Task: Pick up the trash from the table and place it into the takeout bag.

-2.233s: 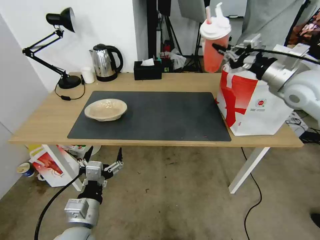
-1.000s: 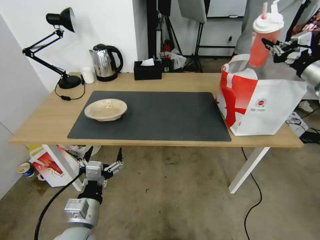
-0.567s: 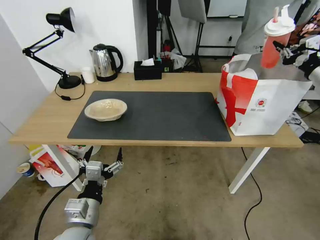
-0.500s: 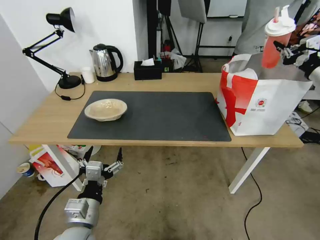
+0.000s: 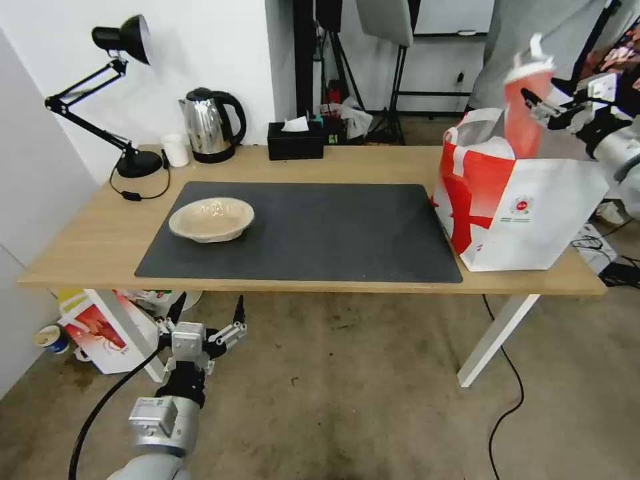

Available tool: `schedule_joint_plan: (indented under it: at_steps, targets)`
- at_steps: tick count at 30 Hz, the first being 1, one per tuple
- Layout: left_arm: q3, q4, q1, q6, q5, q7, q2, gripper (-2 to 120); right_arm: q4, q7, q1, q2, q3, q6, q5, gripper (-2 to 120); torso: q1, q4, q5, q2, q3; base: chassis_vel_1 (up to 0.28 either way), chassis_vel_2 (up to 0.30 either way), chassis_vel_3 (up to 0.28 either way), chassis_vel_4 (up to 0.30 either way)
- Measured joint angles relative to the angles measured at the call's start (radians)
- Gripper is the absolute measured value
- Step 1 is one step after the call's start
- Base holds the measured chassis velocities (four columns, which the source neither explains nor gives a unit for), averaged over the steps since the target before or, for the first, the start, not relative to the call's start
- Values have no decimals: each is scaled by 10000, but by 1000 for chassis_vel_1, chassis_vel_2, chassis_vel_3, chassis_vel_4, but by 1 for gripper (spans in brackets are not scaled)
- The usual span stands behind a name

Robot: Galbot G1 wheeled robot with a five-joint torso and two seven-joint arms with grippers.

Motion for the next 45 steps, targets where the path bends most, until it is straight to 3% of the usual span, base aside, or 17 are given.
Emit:
schedule_joint_plan:
  at_steps: [6, 16, 24, 35, 45]
  targets:
    - [0, 0, 0, 0, 0, 0, 0, 100, 18, 149, 12, 188, -69, -71, -185, 96, 0, 0, 0, 0, 0, 0, 0, 0, 0]
    - [0, 0, 0, 0, 0, 0, 0, 100, 376, 288, -97, 221, -66, -87, -224, 100, -2, 1, 4, 0, 1, 0, 0, 0, 0]
    - [-1, 0, 0, 0, 0, 0, 0, 100, 2953, 1530, -928, 35, 828, -517, 802, 100, -2, 2, -3, 0, 0, 0, 0, 0, 0]
    - [0, 0, 0, 0, 0, 0, 0, 100, 6457, 2741, -2070, 544, 1599, -403, 1318, 100, -2, 0, -2, 0, -1, 0, 0, 0, 0]
    - [0, 0, 0, 0, 0, 0, 0, 100, 7227, 2803, -2656, 1027, 1429, 85, 1298, 100, -1, 0, 1, 0, -1, 0, 0, 0, 0]
